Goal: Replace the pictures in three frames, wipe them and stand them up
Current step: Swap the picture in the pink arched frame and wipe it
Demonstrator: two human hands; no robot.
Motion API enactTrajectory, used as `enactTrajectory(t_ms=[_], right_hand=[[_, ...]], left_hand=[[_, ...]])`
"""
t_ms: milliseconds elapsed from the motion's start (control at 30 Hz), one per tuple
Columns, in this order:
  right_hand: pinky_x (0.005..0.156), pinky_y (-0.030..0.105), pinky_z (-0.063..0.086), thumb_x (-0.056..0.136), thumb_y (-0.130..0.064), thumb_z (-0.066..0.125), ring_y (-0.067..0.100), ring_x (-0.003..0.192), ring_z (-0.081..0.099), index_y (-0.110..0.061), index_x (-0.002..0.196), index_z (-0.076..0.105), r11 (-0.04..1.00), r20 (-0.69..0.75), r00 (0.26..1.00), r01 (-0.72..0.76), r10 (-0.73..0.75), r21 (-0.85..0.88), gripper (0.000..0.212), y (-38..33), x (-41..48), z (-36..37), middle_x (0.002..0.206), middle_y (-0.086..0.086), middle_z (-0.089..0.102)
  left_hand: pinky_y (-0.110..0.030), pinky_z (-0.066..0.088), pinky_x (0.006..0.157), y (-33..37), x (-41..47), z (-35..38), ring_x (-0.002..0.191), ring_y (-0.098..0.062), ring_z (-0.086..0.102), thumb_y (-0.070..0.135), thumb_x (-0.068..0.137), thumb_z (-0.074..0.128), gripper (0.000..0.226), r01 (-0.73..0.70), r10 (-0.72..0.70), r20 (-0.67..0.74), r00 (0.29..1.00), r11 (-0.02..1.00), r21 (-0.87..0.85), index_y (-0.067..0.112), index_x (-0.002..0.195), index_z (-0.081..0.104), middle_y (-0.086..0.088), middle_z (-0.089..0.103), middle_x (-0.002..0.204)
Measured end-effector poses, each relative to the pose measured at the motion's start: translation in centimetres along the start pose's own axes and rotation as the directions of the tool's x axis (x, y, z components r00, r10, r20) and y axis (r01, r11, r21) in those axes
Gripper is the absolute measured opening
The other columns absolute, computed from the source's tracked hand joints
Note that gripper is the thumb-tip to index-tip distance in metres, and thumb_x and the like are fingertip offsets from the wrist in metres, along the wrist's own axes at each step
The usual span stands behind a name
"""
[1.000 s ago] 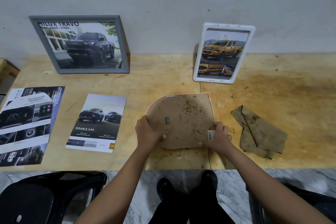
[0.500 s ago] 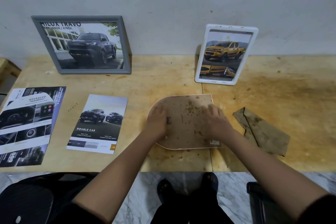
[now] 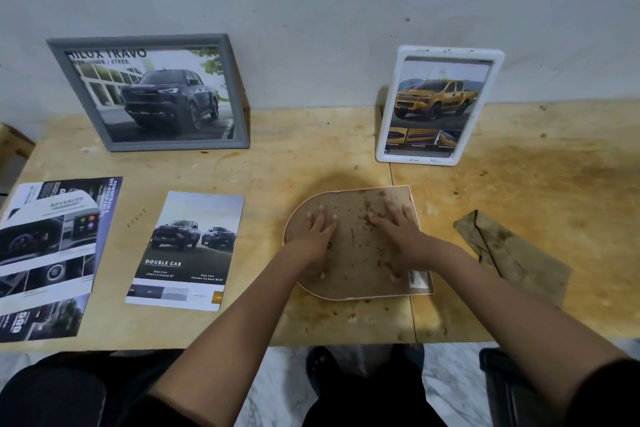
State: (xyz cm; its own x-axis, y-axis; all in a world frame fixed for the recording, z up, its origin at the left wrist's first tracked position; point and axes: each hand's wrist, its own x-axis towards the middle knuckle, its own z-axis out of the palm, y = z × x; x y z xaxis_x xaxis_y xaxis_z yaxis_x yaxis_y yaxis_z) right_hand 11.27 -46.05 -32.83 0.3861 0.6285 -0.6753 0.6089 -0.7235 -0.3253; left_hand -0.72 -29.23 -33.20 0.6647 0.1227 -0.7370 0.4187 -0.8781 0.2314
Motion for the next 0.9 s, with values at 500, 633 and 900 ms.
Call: enactTrajectory(t_ms=[500,633,900], right_hand=[[0.088,0.041,0.050,0.084,-0.025,0.041,0.026,0.100,0.050,-0.014,0.098,0.056,0.997,-0.274,0.959,-0.063,0.075,0.053,0.023,-1.5,-2.5,-0.1,0.122,0.010,0.047],[0.077,0.039,0.047,0.089,-0.031,0.052,0.030,0.097,0.052,-0.005,0.115,0.047,0.934,-0.407,0.847,-0.256,0.341,0.251,0.038,-0.7,-2.3,-1.6,0.120,0.013,0.041],[0.075,0.028,0.038,0.078,-0.012,0.071,0.031,0.100,0.046,0.004,0.117,0.041,0.756,-0.378,0.787,-0.165,0.488,0.633,0.052,-1.8,-2.5,1.7,0.122,0.022,0.038]], left_hand=[[-0.036,0.045,0.094,-1.4,-3.6,1.8,0.118,-0.028,0.044,0.013,0.088,0.054,0.037,-0.093,-0.013,-0.418,0.909,0.968,-0.233,0.005,0.123,0.046,-0.013,0.040,0.137],[-0.029,0.042,0.082,-3.0,-4.2,3.5,0.102,-0.026,0.048,0.013,0.092,0.046,0.025,0.024,-0.287,-0.581,0.761,0.909,-0.417,0.000,0.112,0.050,-0.015,0.046,0.114],[-0.031,0.043,0.081,-0.8,-3.7,3.7,0.102,-0.030,0.049,0.009,0.094,0.044,0.022,0.147,-0.545,-0.472,0.693,0.747,-0.648,-0.003,0.110,0.051,-0.017,0.043,0.119]])
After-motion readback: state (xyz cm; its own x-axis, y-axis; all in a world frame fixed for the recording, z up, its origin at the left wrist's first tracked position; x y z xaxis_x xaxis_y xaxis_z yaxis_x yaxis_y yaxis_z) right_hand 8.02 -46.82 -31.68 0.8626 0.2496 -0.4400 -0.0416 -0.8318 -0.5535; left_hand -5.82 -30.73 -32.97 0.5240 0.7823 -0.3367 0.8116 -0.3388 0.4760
